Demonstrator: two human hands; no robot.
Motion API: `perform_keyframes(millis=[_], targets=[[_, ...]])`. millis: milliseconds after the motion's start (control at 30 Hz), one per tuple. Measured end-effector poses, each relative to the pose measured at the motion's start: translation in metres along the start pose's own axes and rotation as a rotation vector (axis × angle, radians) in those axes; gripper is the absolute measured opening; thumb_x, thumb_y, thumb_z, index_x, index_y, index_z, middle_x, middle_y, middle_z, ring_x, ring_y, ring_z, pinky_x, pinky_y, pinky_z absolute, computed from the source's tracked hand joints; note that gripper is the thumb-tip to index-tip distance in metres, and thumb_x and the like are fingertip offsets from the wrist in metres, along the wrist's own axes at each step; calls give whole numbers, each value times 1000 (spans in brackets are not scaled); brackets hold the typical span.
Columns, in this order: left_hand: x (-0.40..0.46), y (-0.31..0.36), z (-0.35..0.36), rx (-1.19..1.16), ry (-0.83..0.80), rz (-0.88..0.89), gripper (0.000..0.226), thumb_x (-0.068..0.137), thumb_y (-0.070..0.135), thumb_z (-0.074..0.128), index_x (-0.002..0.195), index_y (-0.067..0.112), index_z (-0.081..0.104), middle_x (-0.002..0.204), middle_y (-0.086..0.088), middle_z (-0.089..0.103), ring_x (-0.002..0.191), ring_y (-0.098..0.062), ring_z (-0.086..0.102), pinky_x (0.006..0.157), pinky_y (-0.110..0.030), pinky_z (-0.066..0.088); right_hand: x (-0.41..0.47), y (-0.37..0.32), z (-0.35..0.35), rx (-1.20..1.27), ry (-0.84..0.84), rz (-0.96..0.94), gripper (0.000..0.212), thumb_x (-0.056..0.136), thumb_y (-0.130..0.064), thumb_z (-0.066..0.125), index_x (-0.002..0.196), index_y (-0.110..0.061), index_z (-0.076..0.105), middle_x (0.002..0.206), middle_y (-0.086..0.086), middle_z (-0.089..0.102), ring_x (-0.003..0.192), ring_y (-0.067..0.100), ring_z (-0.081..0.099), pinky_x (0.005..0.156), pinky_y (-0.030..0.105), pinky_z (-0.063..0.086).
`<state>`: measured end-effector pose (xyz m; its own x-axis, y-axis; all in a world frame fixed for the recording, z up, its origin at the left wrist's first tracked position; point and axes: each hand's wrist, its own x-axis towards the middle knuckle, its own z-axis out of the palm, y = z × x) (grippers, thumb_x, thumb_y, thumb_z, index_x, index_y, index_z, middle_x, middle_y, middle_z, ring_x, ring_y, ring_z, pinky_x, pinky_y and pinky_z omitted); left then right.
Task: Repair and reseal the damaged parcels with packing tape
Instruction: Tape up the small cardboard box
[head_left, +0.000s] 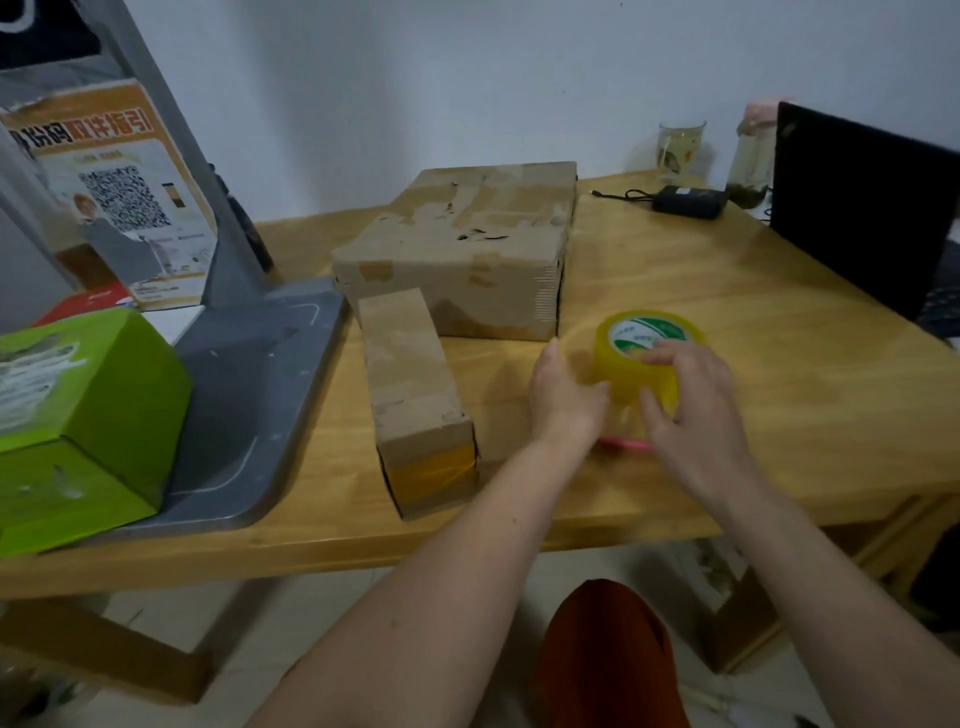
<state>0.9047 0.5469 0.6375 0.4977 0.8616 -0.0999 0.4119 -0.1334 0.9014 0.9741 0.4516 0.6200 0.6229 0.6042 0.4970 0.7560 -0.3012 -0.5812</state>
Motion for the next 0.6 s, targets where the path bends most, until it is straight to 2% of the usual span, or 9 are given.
perform_keyframes(millis=[133,200,300,367,467,600], targets=[[25,-5,14,-44,65,-24,53,84,9,74,135,10,56,133,-4,60,125,-19,55,106,-28,41,20,16,-3,-201,-180,-40,45,84,-10,66,125,-5,50,135,14,48,132,29,36,110,33,27],[27,-6,14,-59,73,2,33,84,6,73,117,8,70,116,-5,70,112,-17,64,101,-27,46,30,23,-8,-270,-285,-57,46,87,-16,65,129,-9,49,135,11,49,132,26,37,109,32,27],[26,-9,12,-66,76,7,15,84,8,74,98,10,77,102,-3,74,99,-14,67,96,-22,48,39,31,-16,-395,-410,-106,49,88,-20,64,133,-14,48,138,8,49,133,24,36,110,32,26],[23,-12,12,-121,58,-16,10,83,6,75,90,12,77,95,-4,75,95,-18,70,96,-32,52,42,31,-21,-390,-423,-110,50,88,-20,66,135,-16,50,139,8,50,134,23,37,110,33,26],[5,-9,9,-97,36,17,9,84,6,73,87,13,77,90,-5,75,90,-20,71,91,-39,56,46,26,-23,-431,-410,-112,49,88,-23,65,136,-18,52,131,8,56,128,22,42,101,31,32],[-29,-15,-4,26,6,155,14,89,10,68,100,13,77,97,3,74,91,-11,67,91,-25,52,53,16,-13,-479,-390,-26,47,90,-34,61,134,-18,53,121,16,57,118,30,48,96,39,40]])
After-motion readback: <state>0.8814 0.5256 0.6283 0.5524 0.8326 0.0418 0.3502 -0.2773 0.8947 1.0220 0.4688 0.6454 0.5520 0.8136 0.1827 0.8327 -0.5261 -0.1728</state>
